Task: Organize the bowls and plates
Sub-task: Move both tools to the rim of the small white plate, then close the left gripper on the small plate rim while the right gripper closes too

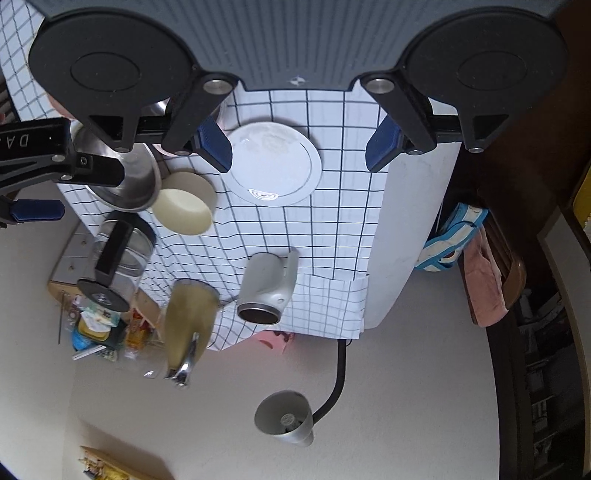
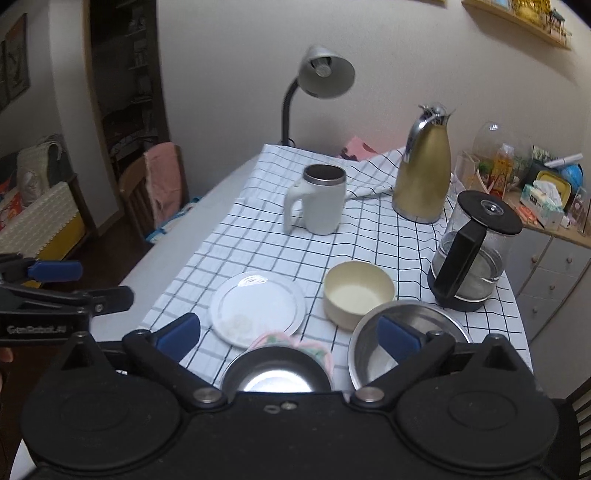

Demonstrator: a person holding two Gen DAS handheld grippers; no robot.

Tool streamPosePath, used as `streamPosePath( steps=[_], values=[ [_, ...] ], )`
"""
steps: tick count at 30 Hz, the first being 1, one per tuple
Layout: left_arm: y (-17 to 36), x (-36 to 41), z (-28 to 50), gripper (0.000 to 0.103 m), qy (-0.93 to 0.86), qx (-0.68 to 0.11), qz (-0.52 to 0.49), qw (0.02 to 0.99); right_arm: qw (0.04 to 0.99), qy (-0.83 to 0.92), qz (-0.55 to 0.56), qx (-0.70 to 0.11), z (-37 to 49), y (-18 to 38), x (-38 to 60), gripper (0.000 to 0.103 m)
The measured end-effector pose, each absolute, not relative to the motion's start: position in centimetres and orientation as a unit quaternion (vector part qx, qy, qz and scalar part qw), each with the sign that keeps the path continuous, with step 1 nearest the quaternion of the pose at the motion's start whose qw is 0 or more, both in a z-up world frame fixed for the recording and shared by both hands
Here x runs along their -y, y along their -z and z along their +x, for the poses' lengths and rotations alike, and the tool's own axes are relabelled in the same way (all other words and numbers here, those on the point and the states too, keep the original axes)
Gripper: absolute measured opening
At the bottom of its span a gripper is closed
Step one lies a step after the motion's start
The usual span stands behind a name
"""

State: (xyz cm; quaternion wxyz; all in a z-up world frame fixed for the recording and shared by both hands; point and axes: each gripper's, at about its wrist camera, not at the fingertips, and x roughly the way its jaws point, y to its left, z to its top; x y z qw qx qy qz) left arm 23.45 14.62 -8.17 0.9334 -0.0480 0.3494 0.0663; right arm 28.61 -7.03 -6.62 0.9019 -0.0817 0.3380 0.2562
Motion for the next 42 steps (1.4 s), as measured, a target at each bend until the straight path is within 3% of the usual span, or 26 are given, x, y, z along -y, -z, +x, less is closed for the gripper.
streamPosePath(
  steps=[16, 35, 38, 41, 42],
  values=[
    [16.1, -17.8, 33.9, 0.079, -0.098, -0.442, -0.052, 0.890, 0.862, -0.231, -0.077, -0.444, 40.5, 14.9, 2.3, 0.096],
    [21.9, -20.9, 39.3, 0.079, -0.103, -0.504, -0.130, 0.848, 0.815, -0.224, -0.043, -0.533, 45.8, 20.0, -0.3, 0.067],
    [22.5, -21.3, 39.9, 0.066, -0.101, -0.512, -0.143, 0.841, 0.808, -0.218, -0.038, -0.545, 46.2, 20.8, -0.2, 0.061],
    [23.1, -21.5, 40.3, 0.063, -0.103, -0.515, -0.154, 0.837, 0.804, -0.215, -0.026, -0.554, 46.5, 21.4, -0.2, 0.055],
    [23.2, -21.6, 40.3, 0.057, -0.101, -0.516, -0.157, 0.836, 0.802, -0.216, -0.023, -0.557, 46.6, 21.5, -0.2, 0.052]
  ],
)
